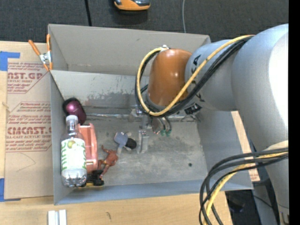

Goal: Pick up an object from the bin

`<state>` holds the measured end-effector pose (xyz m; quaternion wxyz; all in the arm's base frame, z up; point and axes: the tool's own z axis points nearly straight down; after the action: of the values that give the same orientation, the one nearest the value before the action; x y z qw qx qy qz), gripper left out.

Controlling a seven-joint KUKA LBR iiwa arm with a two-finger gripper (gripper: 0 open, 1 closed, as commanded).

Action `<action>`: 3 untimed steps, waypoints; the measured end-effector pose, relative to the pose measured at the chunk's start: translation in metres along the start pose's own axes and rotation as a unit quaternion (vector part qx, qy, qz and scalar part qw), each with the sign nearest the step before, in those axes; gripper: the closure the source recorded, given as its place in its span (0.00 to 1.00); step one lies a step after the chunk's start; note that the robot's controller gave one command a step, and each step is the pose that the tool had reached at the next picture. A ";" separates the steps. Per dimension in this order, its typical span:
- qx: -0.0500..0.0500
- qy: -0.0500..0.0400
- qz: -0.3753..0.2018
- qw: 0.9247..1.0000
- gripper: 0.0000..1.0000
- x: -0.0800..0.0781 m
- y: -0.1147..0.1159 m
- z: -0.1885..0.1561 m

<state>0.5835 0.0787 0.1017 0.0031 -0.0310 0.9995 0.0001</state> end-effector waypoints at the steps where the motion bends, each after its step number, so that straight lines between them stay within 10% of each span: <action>1: -0.001 0.002 -0.089 0.996 1.00 0.014 0.030 0.032; 3: -0.001 0.002 -0.094 0.996 1.00 0.004 0.033 0.004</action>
Offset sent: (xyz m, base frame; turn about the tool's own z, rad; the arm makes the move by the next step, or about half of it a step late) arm 0.0000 0.0000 0.0000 0.0000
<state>0.5779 0.1113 0.0976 0.0012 -0.1248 0.9922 0.0003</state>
